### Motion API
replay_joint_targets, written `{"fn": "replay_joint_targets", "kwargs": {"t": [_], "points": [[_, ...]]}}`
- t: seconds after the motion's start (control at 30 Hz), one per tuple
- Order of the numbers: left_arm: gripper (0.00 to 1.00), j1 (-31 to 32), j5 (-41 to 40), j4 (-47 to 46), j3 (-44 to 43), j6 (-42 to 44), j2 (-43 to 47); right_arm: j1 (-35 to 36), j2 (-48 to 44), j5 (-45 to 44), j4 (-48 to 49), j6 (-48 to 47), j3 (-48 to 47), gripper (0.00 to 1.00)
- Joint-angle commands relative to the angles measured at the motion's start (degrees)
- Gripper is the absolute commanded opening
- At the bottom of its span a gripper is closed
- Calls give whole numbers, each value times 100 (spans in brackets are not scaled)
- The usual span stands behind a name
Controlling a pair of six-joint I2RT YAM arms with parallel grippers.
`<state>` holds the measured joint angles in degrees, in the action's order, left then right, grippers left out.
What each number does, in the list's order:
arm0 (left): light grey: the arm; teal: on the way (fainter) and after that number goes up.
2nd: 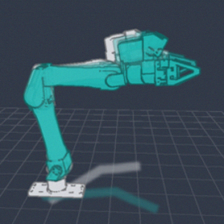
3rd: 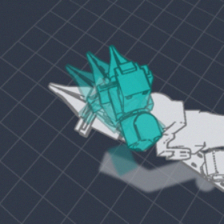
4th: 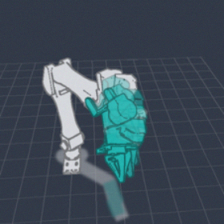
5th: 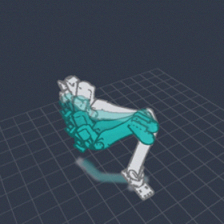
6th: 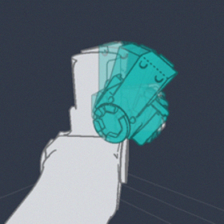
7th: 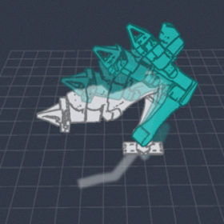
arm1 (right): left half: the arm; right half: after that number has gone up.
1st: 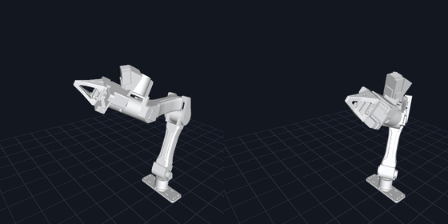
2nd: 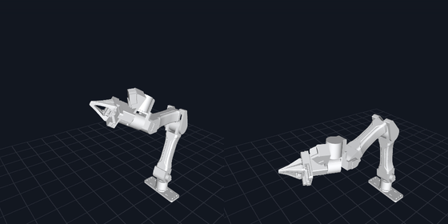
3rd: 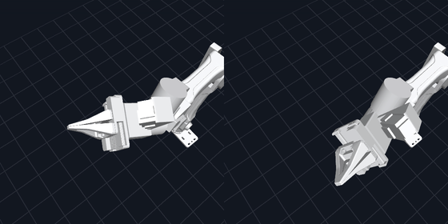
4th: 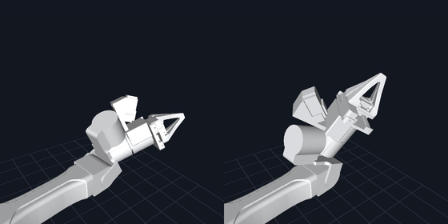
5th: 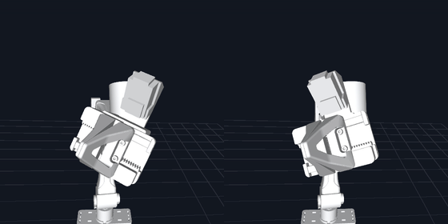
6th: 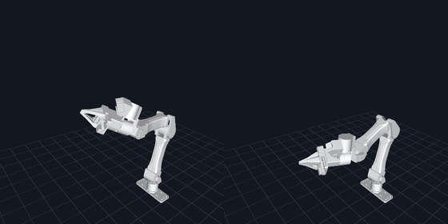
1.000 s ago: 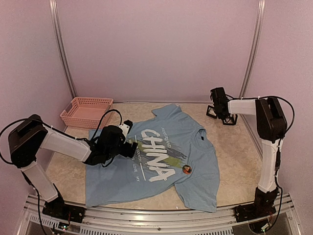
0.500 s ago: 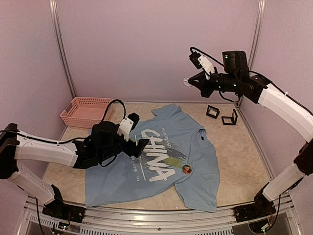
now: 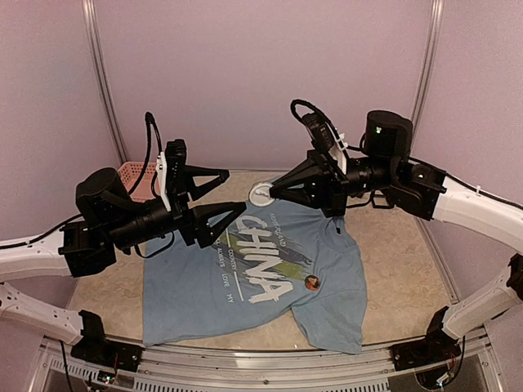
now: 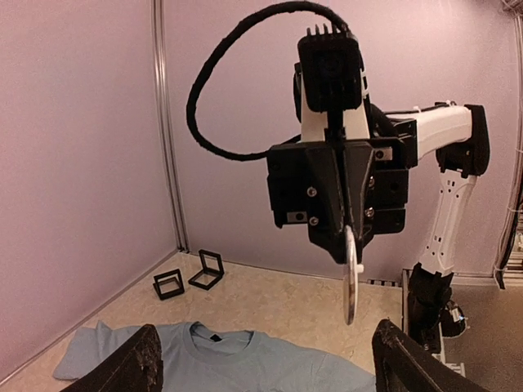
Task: Pin the brooch onto the clothing
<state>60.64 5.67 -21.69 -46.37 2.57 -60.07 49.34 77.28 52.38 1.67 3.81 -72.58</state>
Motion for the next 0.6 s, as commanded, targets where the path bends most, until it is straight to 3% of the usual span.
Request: {"fn": "replay_joint_targets", "kwargs": {"t": [0.0, 0.23, 0.43, 0.57], "points": [[80, 276, 373, 295, -284, -42, 35, 333, -245, 78, 978, 453, 190, 0], [57, 603, 336, 116, -316, 86, 14, 591, -360, -299, 1862, 756, 655, 0], [40, 778, -75, -708, -175, -138, -78, 669, -274, -458, 2941, 1198, 1106, 0], [18, 782, 20, -797, -160, -145, -168, 684, -256, -483, 3110, 1279, 1152, 0]]}}
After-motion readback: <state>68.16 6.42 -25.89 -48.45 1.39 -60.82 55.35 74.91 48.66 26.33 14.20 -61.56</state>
